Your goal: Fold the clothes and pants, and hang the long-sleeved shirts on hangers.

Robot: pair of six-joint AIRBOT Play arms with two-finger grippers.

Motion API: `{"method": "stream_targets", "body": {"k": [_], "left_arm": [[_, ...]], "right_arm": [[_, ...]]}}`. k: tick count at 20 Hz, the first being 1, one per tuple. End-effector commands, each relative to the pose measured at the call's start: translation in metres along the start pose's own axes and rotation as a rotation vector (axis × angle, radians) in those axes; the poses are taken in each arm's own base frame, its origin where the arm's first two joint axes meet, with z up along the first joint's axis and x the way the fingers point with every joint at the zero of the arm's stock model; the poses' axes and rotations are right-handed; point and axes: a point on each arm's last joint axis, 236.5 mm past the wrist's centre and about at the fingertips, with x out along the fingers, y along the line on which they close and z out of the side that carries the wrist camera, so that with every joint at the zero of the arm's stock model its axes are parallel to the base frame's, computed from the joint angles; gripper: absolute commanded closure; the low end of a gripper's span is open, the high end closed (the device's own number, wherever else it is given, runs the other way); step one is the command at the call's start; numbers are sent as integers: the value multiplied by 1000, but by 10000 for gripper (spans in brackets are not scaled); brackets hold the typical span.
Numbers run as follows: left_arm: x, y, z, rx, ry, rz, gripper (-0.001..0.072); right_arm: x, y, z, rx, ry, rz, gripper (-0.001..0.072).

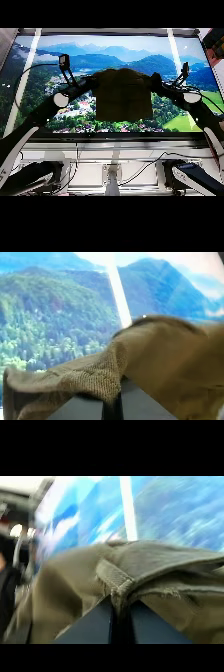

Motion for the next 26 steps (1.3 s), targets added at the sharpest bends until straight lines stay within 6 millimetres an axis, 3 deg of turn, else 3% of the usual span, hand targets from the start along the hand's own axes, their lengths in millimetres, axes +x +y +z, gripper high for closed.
{"method": "stream_targets", "body": {"k": [1,3,5,8,12,19,24,25,26], "left_arm": [[17,12,-5,-93,-38,34,693],[18,9,-22,-143,35,28,692],[14,5,-56,-151,180,19,693],[-1,-1,-104,-156,400,7,692],[-26,2,-150,-109,622,13,693],[-21,8,-201,-166,774,39,692],[-20,13,-222,-215,842,54,691],[-21,13,-224,-221,852,55,690],[-20,11,-224,-238,851,49,648]], "right_arm": [[5,-44,35,137,-35,-73,663],[-8,-60,37,161,38,-89,664],[-27,-74,23,107,170,-121,663],[-61,-96,-17,-27,428,-179,663],[-103,-134,-68,-151,713,-324,663],[-103,-171,-114,-158,797,-404,662],[-121,-208,-145,-161,880,-500,662],[-123,-210,-149,-153,892,-502,642],[-124,-211,-150,-157,896,-501,489]]}}
